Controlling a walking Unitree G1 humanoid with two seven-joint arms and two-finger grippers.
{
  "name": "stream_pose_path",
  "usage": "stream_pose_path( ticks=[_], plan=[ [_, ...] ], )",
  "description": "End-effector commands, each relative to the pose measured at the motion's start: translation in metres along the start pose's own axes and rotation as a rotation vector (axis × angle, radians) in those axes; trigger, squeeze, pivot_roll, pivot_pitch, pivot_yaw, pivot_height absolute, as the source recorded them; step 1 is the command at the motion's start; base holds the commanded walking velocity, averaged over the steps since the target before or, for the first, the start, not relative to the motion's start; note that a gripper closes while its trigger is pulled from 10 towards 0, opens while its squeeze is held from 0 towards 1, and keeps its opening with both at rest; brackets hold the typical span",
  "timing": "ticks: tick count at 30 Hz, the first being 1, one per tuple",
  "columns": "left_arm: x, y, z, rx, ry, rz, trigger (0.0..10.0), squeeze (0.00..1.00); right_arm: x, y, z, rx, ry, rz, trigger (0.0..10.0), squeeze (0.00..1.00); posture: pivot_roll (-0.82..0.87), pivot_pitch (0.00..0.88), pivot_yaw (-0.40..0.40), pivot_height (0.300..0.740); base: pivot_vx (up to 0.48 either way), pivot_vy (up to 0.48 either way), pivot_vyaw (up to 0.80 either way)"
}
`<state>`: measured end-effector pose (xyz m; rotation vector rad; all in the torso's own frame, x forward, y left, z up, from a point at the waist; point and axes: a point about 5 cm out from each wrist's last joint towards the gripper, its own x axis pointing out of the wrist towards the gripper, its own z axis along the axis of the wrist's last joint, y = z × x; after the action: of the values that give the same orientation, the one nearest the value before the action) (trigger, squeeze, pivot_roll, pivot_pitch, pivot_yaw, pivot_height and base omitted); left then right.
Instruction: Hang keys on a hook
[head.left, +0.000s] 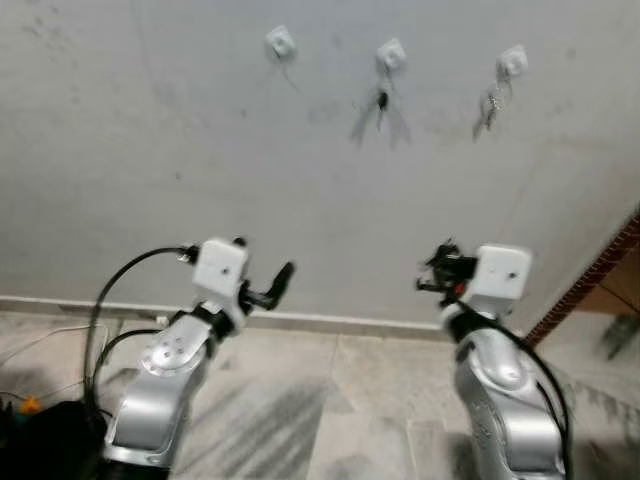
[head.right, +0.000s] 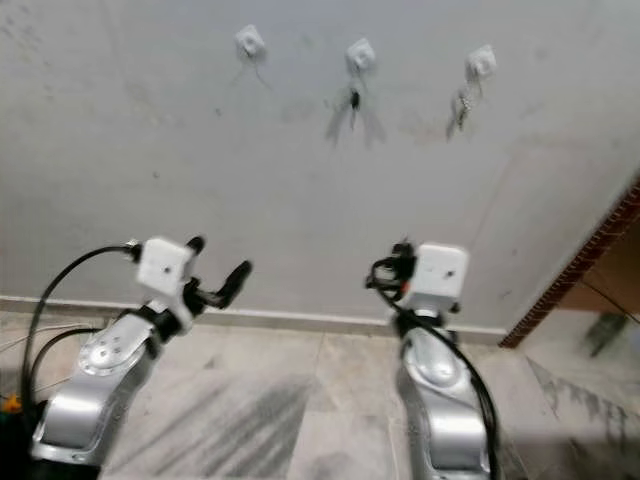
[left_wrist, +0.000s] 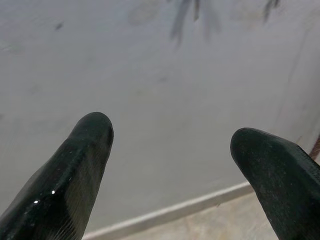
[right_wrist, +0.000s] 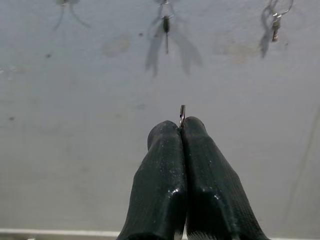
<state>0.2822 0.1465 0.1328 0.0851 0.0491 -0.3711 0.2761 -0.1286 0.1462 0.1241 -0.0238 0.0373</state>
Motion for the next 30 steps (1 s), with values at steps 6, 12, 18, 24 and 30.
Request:
stream_pose_path(
  ticks=[6,12,18,24,30],
  plan=[
    [0.0029,-0.0103,0.0025,-0.003,-0.010,-0.034,10.0,0.00,-0.0013,-0.0112,0.0010,-0.013,-0.006,-0.036,10.0,0.00,0.09,0.000,-0.047,0.740,0.354,0.000,0.00],
    [0.0026,-0.0106,0.0023,-0.007,-0.009,-0.034,10.0,0.00,-0.0010,-0.0106,0.0012,-0.017,-0.006,-0.032,10.0,0.00,0.09,0.000,-0.050,0.740,0.361,0.000,0.00],
    [0.0026,-0.0113,0.0020,-0.008,-0.008,-0.033,10.0,0.00,-0.0009,-0.0109,0.0009,-0.016,-0.005,-0.030,10.0,0.00,0.09,0.000,-0.050,0.740,0.371,0.000,0.00],
    [0.0024,-0.0108,0.0016,-0.011,-0.007,-0.032,10.0,0.00,-0.0006,-0.0103,0.0005,-0.016,-0.004,-0.030,10.0,0.00,0.09,0.000,-0.051,0.740,0.359,0.041,0.00],
    [0.0027,-0.0107,0.0014,-0.012,-0.005,-0.032,10.0,0.00,0.0000,-0.0101,0.0001,-0.015,-0.004,-0.029,10.0,0.00,0.09,0.000,-0.051,0.740,0.329,0.339,0.00]
  ],
)
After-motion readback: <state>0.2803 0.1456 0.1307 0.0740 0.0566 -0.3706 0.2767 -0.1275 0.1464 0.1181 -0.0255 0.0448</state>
